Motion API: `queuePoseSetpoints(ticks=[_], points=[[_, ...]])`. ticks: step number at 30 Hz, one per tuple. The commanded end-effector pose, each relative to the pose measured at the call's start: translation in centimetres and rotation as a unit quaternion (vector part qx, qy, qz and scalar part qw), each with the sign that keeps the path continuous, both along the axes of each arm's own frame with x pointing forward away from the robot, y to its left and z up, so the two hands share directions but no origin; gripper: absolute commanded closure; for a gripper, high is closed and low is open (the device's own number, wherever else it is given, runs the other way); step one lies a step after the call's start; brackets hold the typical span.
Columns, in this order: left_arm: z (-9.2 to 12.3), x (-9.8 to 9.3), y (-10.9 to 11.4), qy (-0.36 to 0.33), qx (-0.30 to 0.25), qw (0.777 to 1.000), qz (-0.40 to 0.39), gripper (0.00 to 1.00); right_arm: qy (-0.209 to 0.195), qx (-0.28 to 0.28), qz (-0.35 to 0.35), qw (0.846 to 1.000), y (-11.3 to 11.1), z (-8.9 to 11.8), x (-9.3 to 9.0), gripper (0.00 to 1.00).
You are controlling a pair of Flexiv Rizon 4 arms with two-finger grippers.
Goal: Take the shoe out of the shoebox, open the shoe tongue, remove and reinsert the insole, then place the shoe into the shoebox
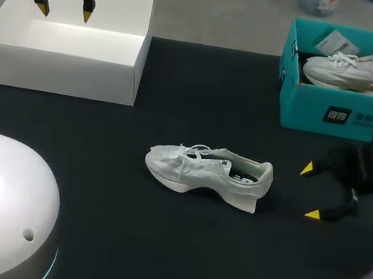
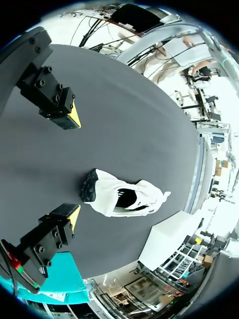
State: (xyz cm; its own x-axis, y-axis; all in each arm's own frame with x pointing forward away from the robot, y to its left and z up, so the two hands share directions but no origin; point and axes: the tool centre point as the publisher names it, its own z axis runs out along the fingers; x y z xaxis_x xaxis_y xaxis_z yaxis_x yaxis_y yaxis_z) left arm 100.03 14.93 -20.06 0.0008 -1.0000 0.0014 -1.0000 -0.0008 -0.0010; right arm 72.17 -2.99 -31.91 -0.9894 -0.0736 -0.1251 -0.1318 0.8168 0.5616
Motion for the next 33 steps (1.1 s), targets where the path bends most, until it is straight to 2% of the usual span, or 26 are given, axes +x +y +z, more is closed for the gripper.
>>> queuePoseSetpoints(ticks=[1, 14, 16, 19, 28, 33], points=[[0.0, 0.0, 0.0, 0.000, 0.000, 1.000, 0.000, 0.00, 0.032, 0.098, 0.016, 0.995, -0.5, -0.4, 1.0, 0.00], [0.0, 0.0, 0.0, 0.000, 0.000, 1.000, 0.000, 0.00, 0.032, 0.098, 0.016, 0.995, -0.5, -0.4, 1.0, 0.00], [0.0, 0.0, 0.0, 0.000, 0.000, 1.000, 0.000, 0.00, 0.029, 0.138, 0.001, 0.990, -1.2, -1.1, 1.4, 0.00], [0.0, 0.0, 0.0, 0.000, 0.000, 1.000, 0.000, 0.00, 0.028, 0.154, -0.012, 0.988, -2.1, -1.8, 1.9, 0.00], [0.0, 0.0, 0.0, 0.000, 0.000, 1.000, 0.000, 0.00, 0.027, 0.151, -0.024, 0.988, -4.4, -3.0, 3.1, 0.00], [0.0, 0.0, 0.0, 0.000, 0.000, 1.000, 0.000, 0.00, 0.009, 0.156, -0.019, 0.987, -5.0, -3.5, 3.4, 0.00]])
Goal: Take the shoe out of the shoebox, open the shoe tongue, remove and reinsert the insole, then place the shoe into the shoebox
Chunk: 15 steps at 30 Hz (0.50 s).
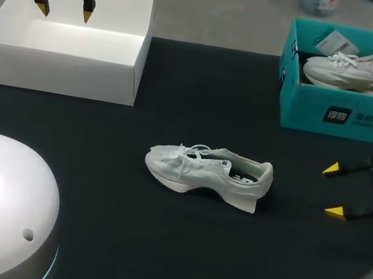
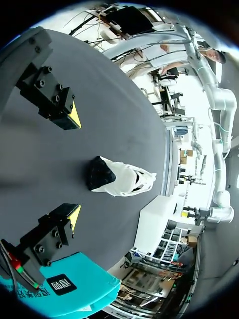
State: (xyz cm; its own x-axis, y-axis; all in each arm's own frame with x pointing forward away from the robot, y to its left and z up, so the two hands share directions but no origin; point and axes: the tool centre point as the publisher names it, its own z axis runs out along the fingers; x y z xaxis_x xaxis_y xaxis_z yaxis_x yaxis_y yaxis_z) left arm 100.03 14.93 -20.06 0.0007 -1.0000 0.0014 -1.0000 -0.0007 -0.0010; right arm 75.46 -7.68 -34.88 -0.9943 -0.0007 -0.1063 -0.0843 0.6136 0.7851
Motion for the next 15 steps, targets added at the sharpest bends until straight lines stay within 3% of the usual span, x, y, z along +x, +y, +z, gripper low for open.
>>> queuePoseSetpoints(ticks=[1, 3, 15], points=[[0.0, 0.0, 0.0, 0.000, 0.000, 1.000, 0.000, 0.00, -0.009, 0.010, -0.005, 1.000, -0.5, -0.8, 0.2, 0.00], [0.0, 0.0, 0.0, 0.000, 0.000, 1.000, 0.000, 0.00, -0.020, 0.013, 0.000, 1.000, -0.8, -1.0, 0.2, 0.00], [0.0, 0.0, 0.0, 0.000, 0.000, 1.000, 0.000, 0.00, -0.003, 0.016, -0.019, 1.000, -2.2, -3.0, 0.2, 0.00]])
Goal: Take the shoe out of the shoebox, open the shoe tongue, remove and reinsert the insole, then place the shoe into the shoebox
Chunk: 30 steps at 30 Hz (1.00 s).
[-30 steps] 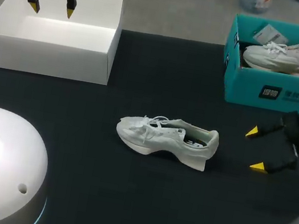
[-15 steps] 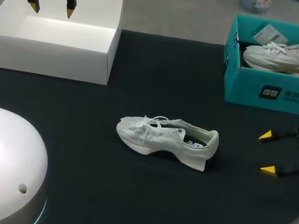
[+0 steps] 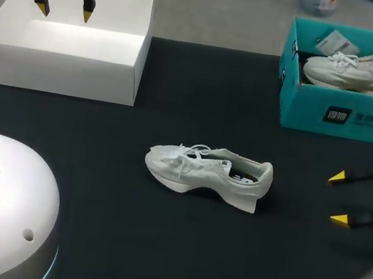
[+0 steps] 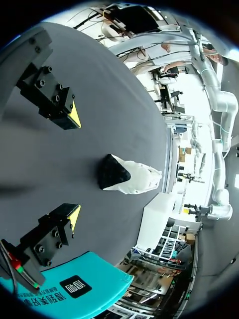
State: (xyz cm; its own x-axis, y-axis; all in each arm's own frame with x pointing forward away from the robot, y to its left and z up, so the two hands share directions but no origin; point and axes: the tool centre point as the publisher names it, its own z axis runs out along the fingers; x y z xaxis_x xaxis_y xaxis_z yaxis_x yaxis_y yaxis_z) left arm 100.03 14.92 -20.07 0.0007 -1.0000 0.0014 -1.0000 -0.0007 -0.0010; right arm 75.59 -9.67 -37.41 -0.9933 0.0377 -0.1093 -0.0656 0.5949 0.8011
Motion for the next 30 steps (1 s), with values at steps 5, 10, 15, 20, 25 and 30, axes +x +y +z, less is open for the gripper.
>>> queuePoseSetpoints(ticks=[5, 10, 15, 20, 25, 30], points=[[0.02, -0.01, 0.01, 0.000, 0.000, 1.000, 0.000, 0.00, 0.011, 0.013, 0.028, 0.999, -0.21, -0.73, 0.36, 0.00], [0.02, -0.01, 0.01, 0.000, 0.000, 1.000, 0.000, 0.00, 0.011, 0.013, 0.028, 0.999, -0.21, -0.73, 0.36, 0.00], [0.02, -0.01, 0.01, 0.000, 0.000, 1.000, 0.000, 0.00, 0.011, 0.013, 0.028, 0.999, -0.21, -0.73, 0.36, 0.00], [0.02, -0.01, 0.01, 0.000, 0.000, 1.000, 0.000, 0.00, 0.011, 0.013, 0.028, 0.999, -0.21, -0.73, 0.36, 0.00], [0.02, -0.01, 0.01, 0.000, 0.000, 1.000, 0.000, 0.00, 0.011, 0.013, 0.028, 0.999, -0.21, -0.73, 0.36, 0.00], [0.02, -0.01, 0.01, 0.000, 0.000, 1.000, 0.000, 0.00, 0.011, 0.013, 0.028, 0.999, -0.21, -0.73, 0.36, 0.00]])
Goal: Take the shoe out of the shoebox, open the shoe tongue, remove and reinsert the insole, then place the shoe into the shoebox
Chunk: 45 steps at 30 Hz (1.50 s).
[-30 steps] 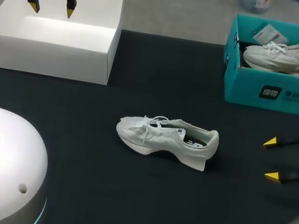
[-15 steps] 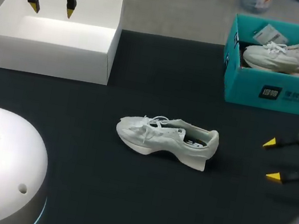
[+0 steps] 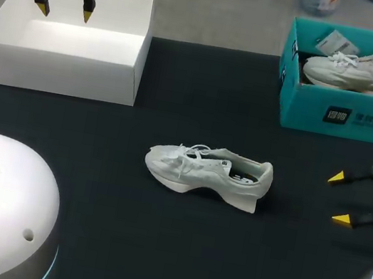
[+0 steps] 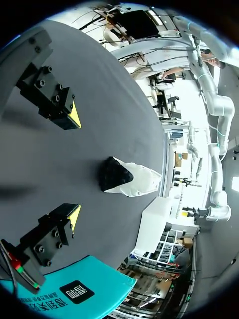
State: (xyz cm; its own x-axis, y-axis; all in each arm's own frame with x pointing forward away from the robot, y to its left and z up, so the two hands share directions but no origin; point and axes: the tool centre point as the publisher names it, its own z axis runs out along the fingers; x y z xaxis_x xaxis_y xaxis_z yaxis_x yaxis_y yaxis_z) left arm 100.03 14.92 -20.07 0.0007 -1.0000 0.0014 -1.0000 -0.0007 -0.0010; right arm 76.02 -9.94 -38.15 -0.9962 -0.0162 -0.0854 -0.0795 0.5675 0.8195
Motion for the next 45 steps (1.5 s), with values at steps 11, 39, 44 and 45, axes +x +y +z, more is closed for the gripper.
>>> queuePoseSetpoints(ticks=[11, 39, 44, 45], points=[[0.0, 0.0, 0.0, 0.000, 0.000, 1.000, 0.000, 0.00, -0.006, 0.005, -0.036, 0.999, 0.7, 0.0, -0.1, 0.00], [0.0, 0.0, 0.0, 0.000, 0.000, 1.000, 0.000, 0.00, -0.054, 0.009, -0.242, 0.969, 8.1, -0.9, 0.8, 0.00], [0.0, 0.0, 0.0, 0.000, 0.000, 1.000, 0.000, 0.00, -0.055, 0.024, -0.247, 0.967, 9.0, -1.8, 1.5, 0.00], [0.0, 0.0, 0.0, 0.000, 0.000, 1.000, 0.000, 0.00, -0.054, 0.030, -0.244, 0.968, 9.1, -1.9, 1.6, 0.00]])
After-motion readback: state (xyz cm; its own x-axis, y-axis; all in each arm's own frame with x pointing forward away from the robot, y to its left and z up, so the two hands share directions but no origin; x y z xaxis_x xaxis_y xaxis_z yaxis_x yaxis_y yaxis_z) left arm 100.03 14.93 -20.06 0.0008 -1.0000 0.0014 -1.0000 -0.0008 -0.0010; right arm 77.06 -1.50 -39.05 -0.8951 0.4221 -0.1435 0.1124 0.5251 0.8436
